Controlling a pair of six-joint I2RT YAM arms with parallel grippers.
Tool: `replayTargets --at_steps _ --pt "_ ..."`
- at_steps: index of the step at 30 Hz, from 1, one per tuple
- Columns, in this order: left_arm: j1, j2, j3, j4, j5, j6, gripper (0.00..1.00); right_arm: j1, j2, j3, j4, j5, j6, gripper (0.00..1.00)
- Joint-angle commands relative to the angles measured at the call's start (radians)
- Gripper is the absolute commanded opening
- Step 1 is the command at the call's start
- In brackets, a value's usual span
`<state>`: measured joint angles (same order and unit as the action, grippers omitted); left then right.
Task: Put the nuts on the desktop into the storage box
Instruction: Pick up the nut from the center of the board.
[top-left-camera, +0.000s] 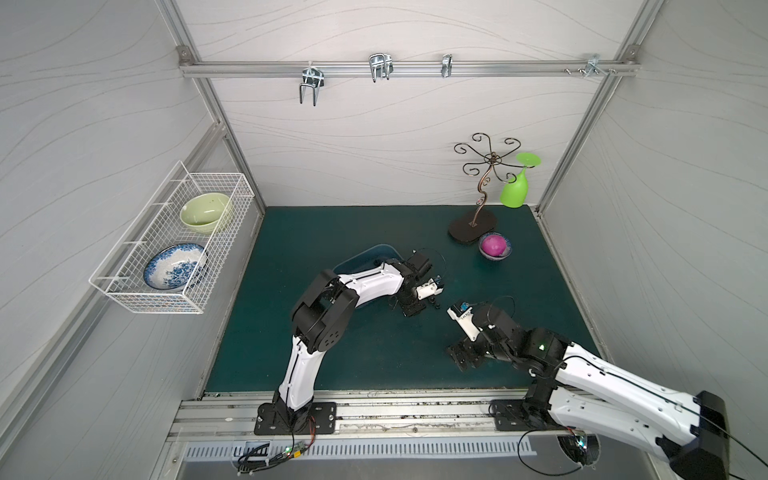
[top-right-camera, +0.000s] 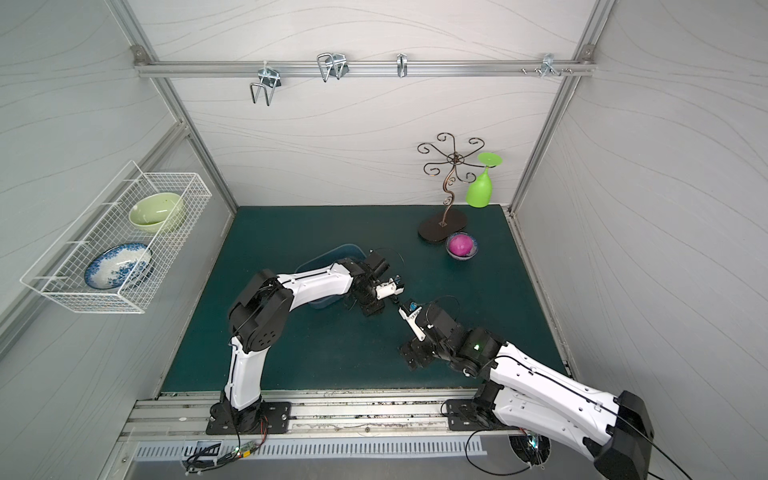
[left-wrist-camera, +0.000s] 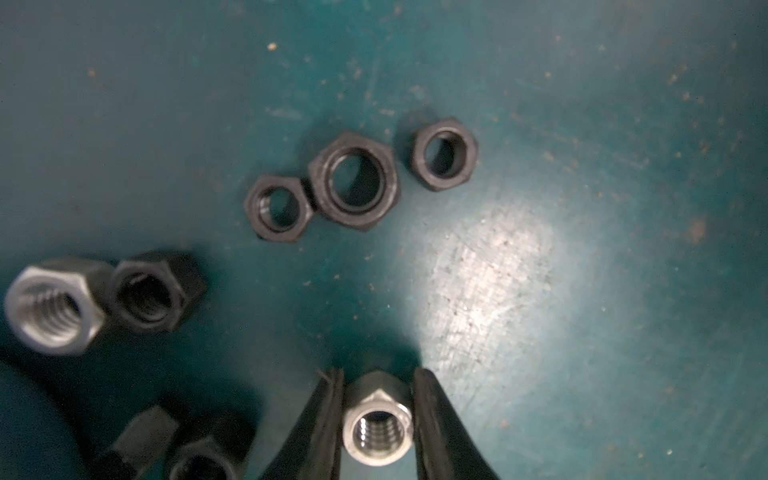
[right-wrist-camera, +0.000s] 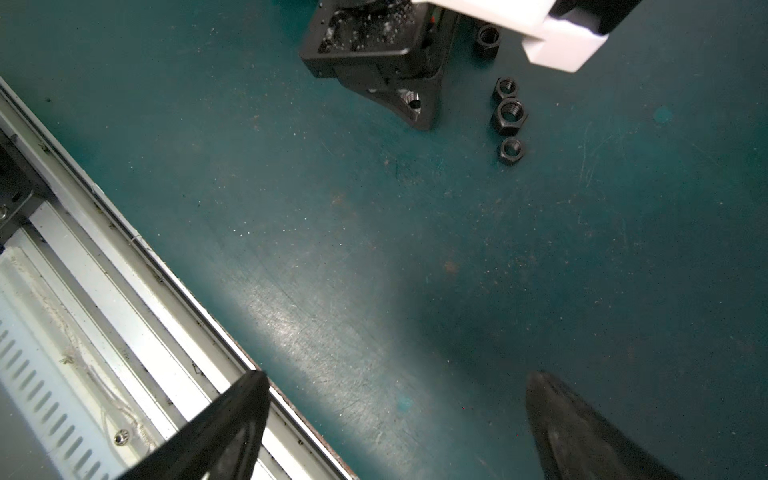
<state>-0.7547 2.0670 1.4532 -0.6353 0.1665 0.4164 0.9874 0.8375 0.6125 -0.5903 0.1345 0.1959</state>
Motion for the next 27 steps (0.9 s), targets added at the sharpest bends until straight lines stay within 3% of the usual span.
replayTargets --at_steps 1,5,8,10,27 --pt "-0.008 0.037 0.009 -0.029 0.026 0.011 0.28 -0.004 0.002 0.022 0.018 0.006 0.011 0.99" --pt "-0.01 0.027 0.012 -0.038 0.005 0.017 0.34 -0.004 0.0 0.023 0.02 0.007 0.01 0.99" --pt "-0.008 0.013 0.015 -0.044 -0.011 0.022 0.53 -0.004 -0.001 0.021 0.019 0.007 0.01 0.99" --pt "-0.009 0.004 0.013 -0.043 -0.018 0.021 0.56 -0.004 -0.004 0.021 0.02 0.007 0.009 0.99" --pt "-0.005 0.002 -0.033 -0.053 -0.037 -0.003 0.48 -0.004 -0.03 0.017 0.006 0.022 -0.007 0.99"
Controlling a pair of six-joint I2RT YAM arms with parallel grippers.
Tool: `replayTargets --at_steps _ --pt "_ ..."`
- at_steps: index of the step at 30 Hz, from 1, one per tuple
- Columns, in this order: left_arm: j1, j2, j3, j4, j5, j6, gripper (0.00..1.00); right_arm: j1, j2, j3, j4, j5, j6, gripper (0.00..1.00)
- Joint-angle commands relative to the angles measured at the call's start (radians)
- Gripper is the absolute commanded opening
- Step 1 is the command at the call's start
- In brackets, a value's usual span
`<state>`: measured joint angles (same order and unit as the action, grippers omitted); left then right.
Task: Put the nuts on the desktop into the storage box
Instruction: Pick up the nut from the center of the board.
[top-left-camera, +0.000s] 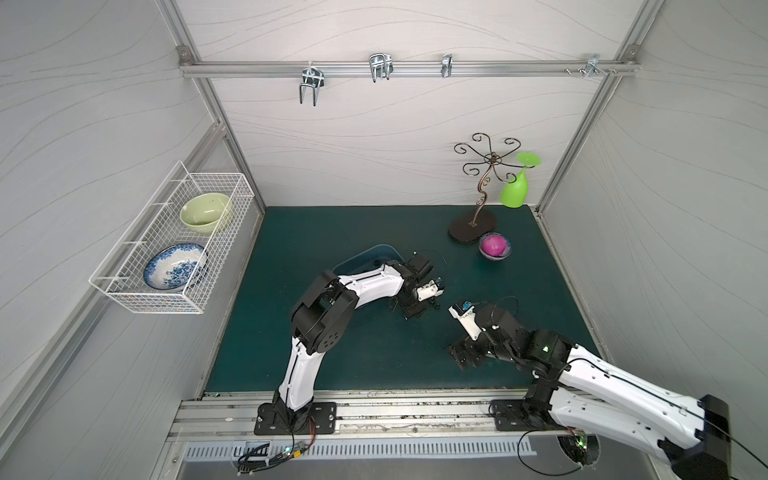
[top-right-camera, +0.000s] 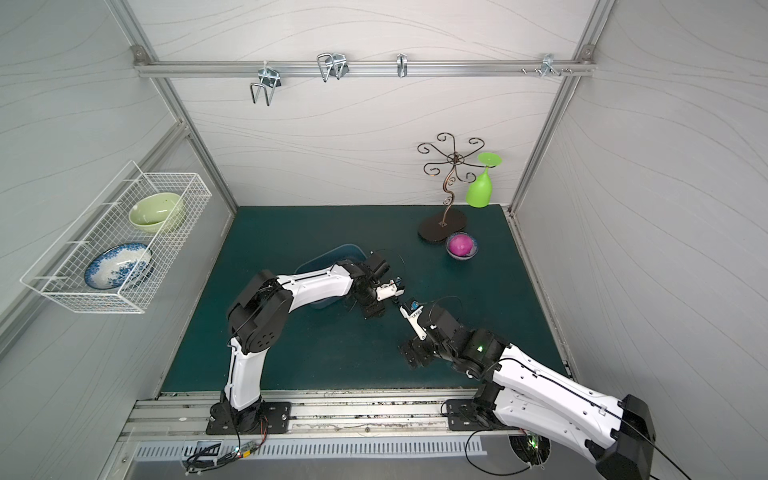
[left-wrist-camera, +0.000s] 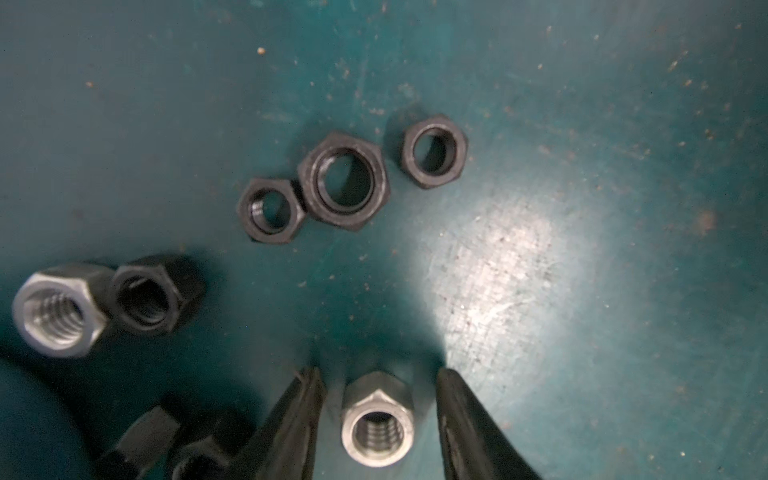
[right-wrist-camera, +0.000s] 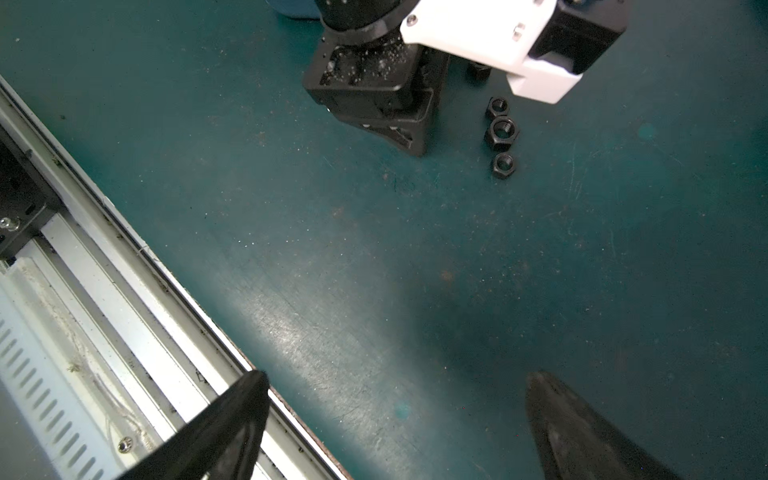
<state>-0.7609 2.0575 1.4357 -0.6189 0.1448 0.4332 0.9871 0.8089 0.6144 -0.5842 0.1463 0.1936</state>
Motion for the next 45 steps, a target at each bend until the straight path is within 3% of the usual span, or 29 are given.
replayTargets --at_steps 1,4,19,29,34,45 --pt "0.0 0.012 -0.011 -0.076 -0.018 -0.025 0.49 -0.004 -0.001 0.017 0.0 0.01 -0.006 0.99" --pt "0.007 0.006 -0.016 -0.075 -0.021 -0.031 0.56 -0.004 0.001 0.018 -0.002 0.008 -0.01 0.99" --pt "0.043 0.019 0.021 -0.133 0.041 -0.067 0.55 -0.004 0.024 0.022 0.019 0.0 -0.016 0.99" --pt "0.017 0.049 0.034 -0.138 0.025 -0.062 0.42 -0.003 0.027 0.03 0.011 0.002 -0.021 0.99" --pt "-0.004 0.064 0.037 -0.127 0.025 -0.074 0.42 -0.004 0.033 0.03 0.021 0.003 -0.024 0.99" --pt "-0.026 0.045 0.036 -0.122 0.026 -0.059 0.32 -0.004 0.058 0.039 0.05 -0.017 -0.019 0.99"
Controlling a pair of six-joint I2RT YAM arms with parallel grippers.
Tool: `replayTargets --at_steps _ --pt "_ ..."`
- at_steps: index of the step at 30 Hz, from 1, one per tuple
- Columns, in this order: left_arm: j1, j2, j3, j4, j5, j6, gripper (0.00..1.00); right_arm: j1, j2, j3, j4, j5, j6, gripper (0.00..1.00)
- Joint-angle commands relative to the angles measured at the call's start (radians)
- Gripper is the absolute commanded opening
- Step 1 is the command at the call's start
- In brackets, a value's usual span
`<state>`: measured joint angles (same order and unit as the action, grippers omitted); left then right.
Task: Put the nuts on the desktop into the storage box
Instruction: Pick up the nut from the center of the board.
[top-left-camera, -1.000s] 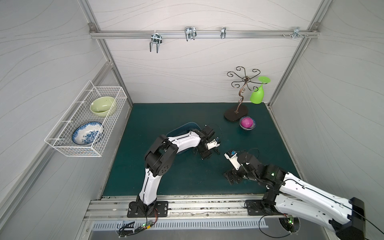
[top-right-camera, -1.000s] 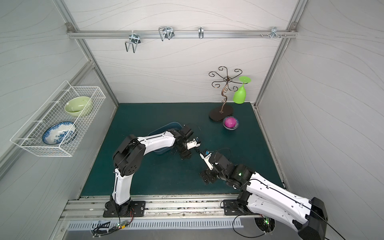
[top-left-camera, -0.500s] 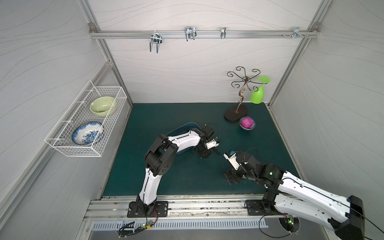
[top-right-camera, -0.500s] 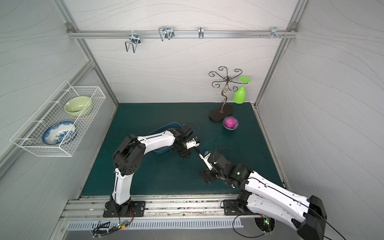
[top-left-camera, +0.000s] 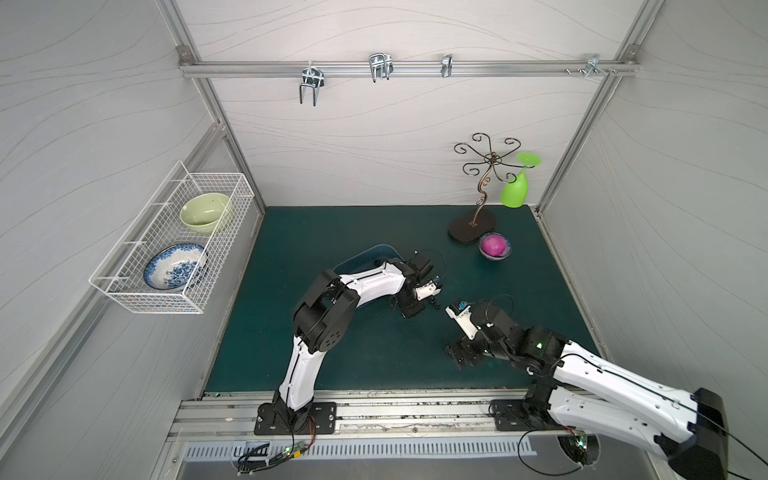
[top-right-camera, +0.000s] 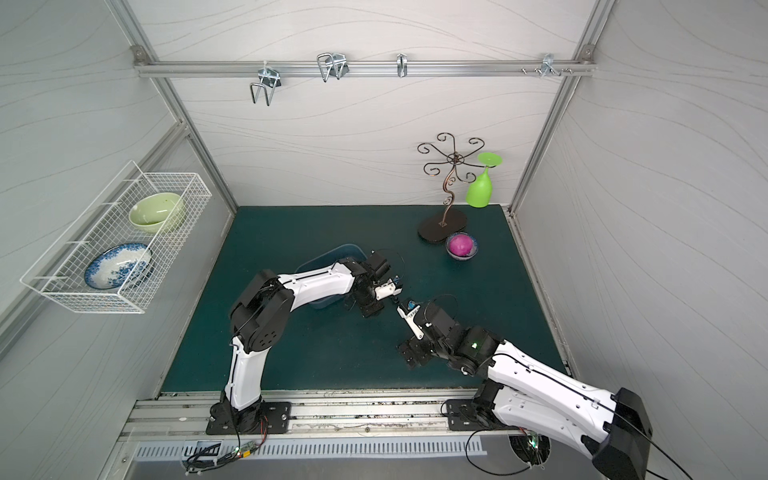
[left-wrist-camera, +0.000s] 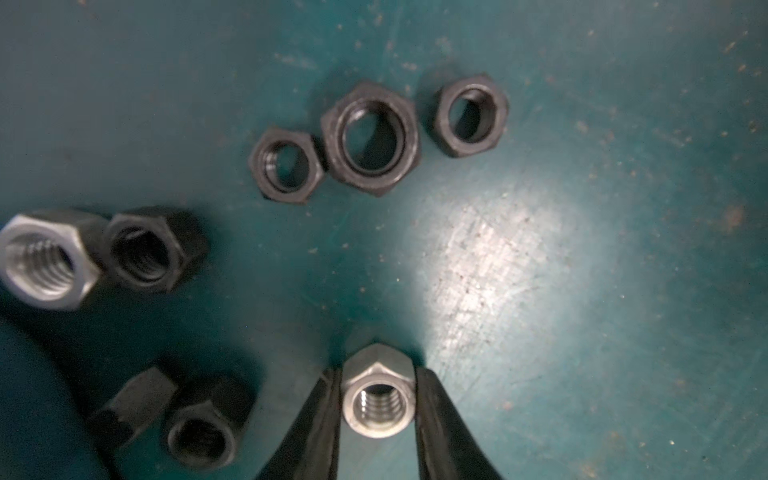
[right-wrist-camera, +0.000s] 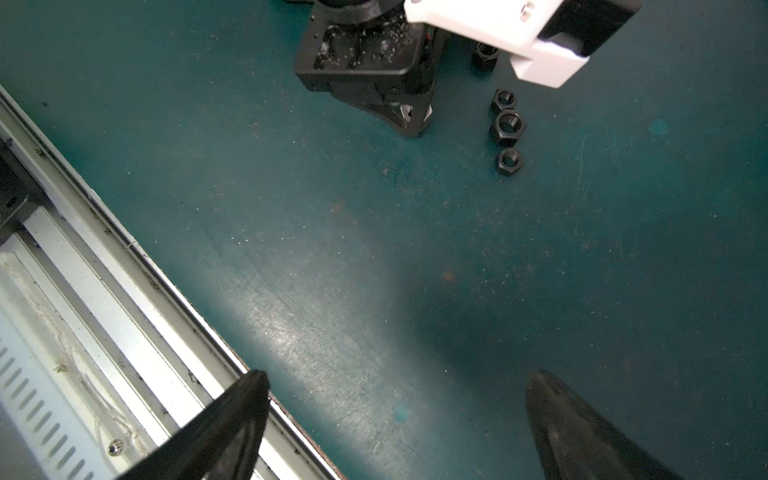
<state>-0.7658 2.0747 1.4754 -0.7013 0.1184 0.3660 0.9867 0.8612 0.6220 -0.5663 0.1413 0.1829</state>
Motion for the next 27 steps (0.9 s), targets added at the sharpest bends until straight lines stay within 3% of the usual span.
replayTargets --at_steps 1,13,27 --pt "-0.022 0.02 -0.005 -0.038 0.062 0.013 0.3 -0.003 0.008 0.033 0.037 -0.013 -0.01 0.99" --pt "-0.01 -0.031 0.031 -0.102 0.078 0.04 0.26 -0.002 0.029 0.043 0.088 -0.074 -0.027 0.99" --pt "0.089 -0.157 0.175 -0.277 0.139 0.063 0.26 0.001 0.113 0.122 0.277 -0.104 -0.164 0.99"
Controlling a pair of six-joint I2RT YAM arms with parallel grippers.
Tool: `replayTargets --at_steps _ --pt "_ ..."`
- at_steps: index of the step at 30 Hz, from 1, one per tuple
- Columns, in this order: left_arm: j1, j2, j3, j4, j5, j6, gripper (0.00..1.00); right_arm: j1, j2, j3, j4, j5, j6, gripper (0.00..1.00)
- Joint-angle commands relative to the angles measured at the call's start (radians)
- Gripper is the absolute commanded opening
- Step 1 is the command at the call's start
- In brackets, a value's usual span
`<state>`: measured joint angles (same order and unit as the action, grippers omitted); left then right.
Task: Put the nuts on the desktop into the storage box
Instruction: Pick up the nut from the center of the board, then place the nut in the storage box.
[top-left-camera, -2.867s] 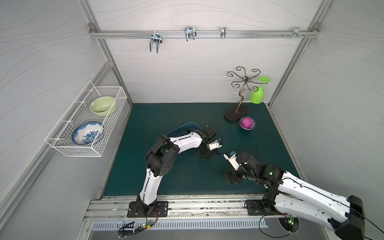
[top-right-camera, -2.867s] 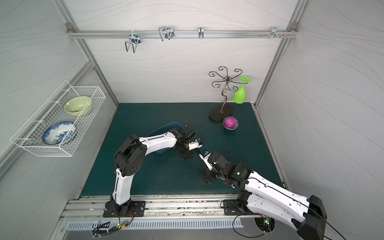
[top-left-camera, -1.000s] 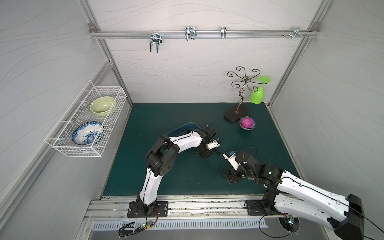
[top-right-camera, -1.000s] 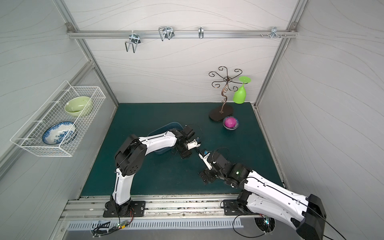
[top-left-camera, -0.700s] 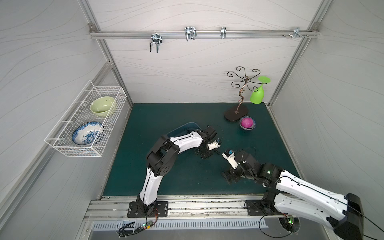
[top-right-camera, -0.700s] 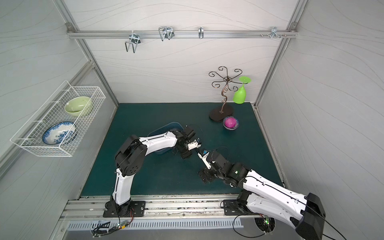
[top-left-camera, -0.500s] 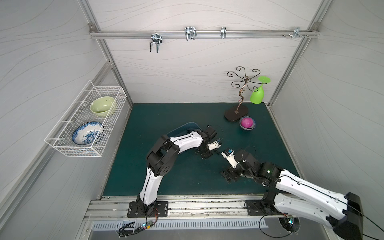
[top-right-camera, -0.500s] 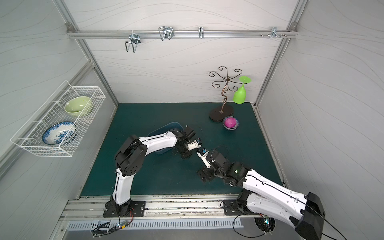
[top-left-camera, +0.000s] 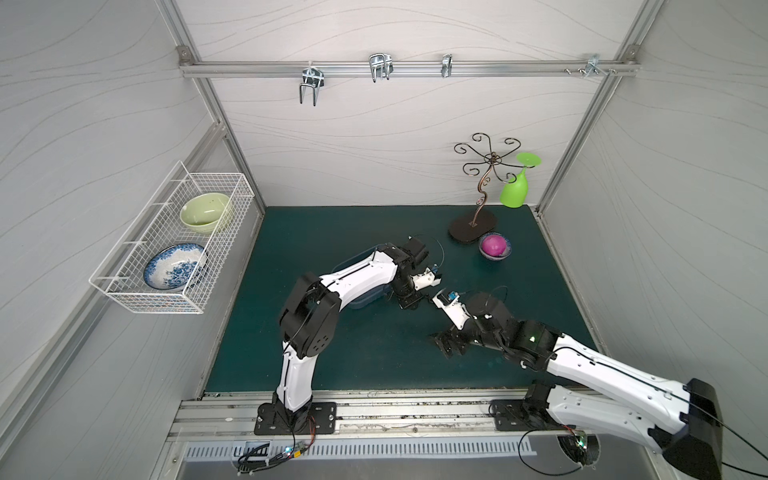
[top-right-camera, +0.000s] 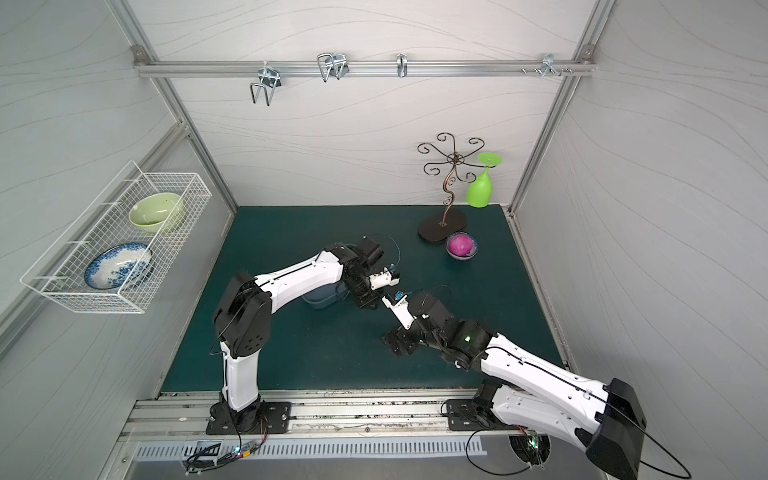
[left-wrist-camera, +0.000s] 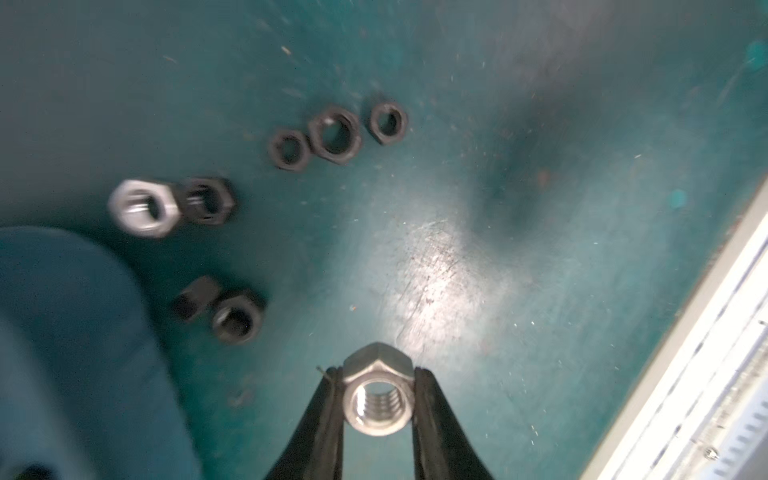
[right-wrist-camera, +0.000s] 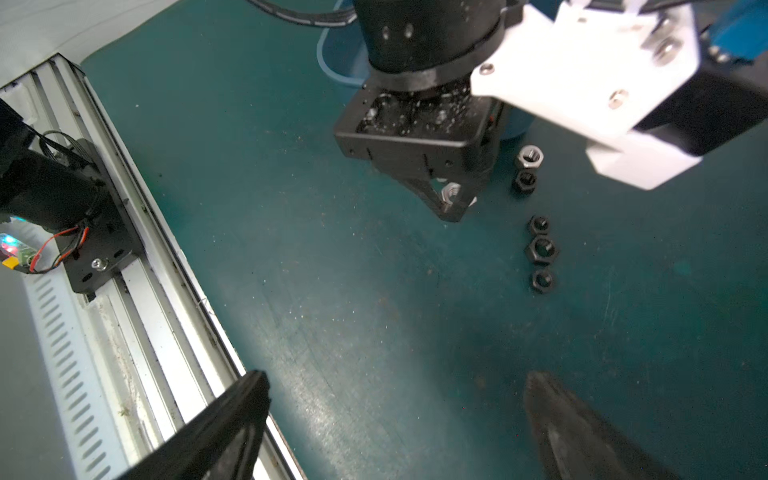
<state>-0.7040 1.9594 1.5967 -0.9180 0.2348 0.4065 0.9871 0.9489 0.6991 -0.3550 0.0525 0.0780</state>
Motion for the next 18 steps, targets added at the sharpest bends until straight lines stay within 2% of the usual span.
replayTargets --at_steps 1,8,18 --pt "0.037 -0.048 0.063 -0.068 0.023 0.029 0.26 0.001 0.04 0.06 0.07 -0.014 -0.072 0.99" --pt "0.12 -0.066 0.121 -0.12 0.0 0.066 0.26 0.001 0.154 0.148 0.108 -0.01 -0.12 0.99" --pt "0.236 -0.08 0.125 -0.124 0.008 0.078 0.26 -0.001 0.368 0.279 0.228 -0.025 -0.177 0.99"
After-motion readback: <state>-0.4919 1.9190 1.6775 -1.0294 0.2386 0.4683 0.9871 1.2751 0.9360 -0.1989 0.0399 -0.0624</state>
